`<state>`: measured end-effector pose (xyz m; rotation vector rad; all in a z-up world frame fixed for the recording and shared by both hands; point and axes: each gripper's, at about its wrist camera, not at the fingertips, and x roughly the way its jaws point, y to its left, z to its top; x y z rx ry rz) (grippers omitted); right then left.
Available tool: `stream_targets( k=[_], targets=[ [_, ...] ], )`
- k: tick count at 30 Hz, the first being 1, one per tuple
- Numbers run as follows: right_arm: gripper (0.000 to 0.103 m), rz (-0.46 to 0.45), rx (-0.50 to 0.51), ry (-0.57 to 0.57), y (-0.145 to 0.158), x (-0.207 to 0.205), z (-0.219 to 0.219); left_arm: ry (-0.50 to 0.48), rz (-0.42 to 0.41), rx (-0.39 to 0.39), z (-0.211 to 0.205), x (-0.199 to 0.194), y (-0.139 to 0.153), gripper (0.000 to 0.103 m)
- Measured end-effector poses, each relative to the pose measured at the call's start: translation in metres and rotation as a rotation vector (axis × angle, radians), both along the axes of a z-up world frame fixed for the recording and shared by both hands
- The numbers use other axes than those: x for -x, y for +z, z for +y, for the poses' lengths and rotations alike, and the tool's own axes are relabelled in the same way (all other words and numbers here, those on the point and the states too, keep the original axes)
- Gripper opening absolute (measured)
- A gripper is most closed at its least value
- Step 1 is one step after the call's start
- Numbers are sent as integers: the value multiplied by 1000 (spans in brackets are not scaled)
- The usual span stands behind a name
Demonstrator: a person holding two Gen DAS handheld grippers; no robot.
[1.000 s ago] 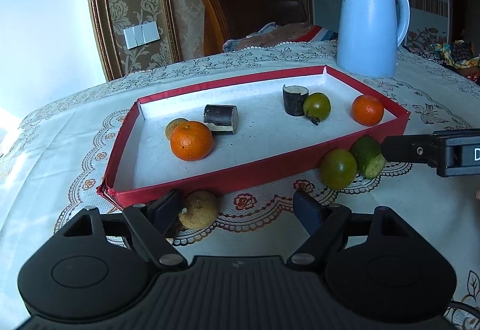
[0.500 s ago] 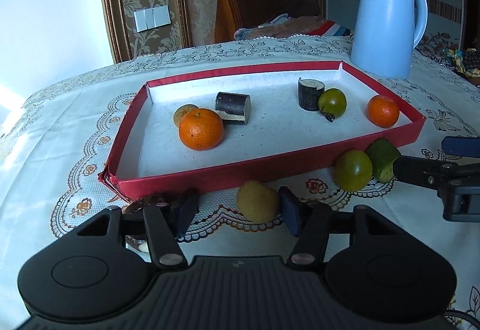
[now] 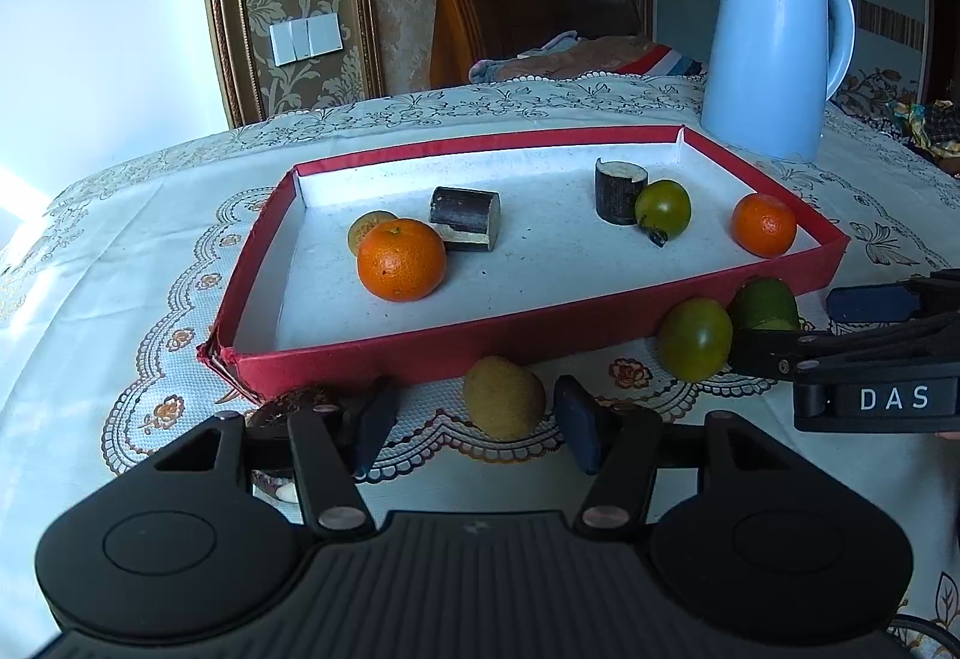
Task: Organize fruits
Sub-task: 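Move the left gripper to the brown kiwi while the right gripper approaches the cucumber chunk, then close the left gripper on the kiwi while the right gripper grasps the cucumber chunk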
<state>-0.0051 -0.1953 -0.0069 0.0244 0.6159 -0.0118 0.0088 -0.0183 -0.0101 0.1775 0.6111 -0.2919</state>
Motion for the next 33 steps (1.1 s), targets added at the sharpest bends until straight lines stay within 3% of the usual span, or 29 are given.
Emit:
stream_targets(
  k=[2,5,9,15,21,25,29,30,33],
  targets=[
    [62,-2,-20,15,1,1,0,-22,-12,-10,-4,3,0,58],
    [60,-4,-34,30,1,1,-1,-34,-16,-31,-9,4,-1,57],
    [60,2,-38,25,1,-2,-1,-16,9,-2,-6,-1,-1,58],
    [36,-11,-63,64,1,1,0,21,10,20,-1,-2,-1,55],
    [36,-11,-66,75,0,2,0,13,4,15,-1,-1,-1,50],
    [50,-16,-66,79,1,1,-1,13,5,15,-1,-1,-1,50],
    [50,-7,-30,89,1,-4,-2,14,4,15,-1,0,-1,50],
    [49,-3,-36,98,1,-5,-4,14,4,15,-1,0,-1,50],
    [34,-5,-43,136,1,-5,-6,15,0,15,-1,0,-1,50]
  ],
)
